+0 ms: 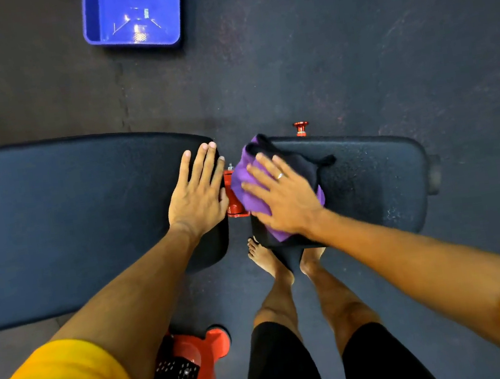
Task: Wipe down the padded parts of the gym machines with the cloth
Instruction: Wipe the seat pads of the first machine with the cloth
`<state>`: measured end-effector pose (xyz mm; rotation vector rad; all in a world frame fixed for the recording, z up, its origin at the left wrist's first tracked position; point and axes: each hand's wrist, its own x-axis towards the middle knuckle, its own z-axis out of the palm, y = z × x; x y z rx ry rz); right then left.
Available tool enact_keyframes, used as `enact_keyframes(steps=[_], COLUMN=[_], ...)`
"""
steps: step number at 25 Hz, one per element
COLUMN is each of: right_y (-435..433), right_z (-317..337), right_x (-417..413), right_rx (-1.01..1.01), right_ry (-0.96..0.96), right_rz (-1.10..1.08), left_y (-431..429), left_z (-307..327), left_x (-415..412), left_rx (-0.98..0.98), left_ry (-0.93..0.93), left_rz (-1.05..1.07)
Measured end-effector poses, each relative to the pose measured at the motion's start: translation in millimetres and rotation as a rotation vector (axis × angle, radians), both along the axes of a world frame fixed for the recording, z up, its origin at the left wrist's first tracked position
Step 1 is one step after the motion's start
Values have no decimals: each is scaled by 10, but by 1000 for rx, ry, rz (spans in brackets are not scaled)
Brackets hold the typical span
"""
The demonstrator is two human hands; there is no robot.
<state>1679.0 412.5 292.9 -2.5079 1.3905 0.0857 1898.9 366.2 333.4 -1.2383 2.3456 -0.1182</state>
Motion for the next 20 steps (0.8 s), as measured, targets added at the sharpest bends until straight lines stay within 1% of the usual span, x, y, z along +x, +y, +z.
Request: enact_keyframes(steps=[2,3,5,8,11,12,14,15,16,18,19,20], right_y=[-317,-409,-379,72,713,858,879,779,648,544,580,657], right_z=[-20,-20,-13,-11,-55,-81,-95,-79,-33,78,112,126], right_x=[-79,-59,102,246,252,205,21,-69,-120,-61,43,158], right_rx=[7,20,19,-4,-7,-17,-39,-47,-52,16,46,51], right_ry=[-15,10,50,24,16,-12,-42,-38,-38,-32,-31,-18], right_rz=[-174,-252,-290,-178,-5,43,103,76,-5,-224,-287,-292], left_y=[4,6,15,15,28,34,58,78,105,285,410,521], left_z=[-5,-10,-12,0,-15,-13,-12,-12,-2,19,24,29], left_x=[9,12,20,1,4,5,18,43,78,164,202,230], left_rx=[4,2,-6,-10,-27,-30,-38,-41,-36,-14,-5,7], left_ry=[6,11,20,8,-2,-3,-4,3,24,75,87,90], left_rz=[5,5,-4,-7,-20,-22,-34,-38,-39,-40,-42,-44])
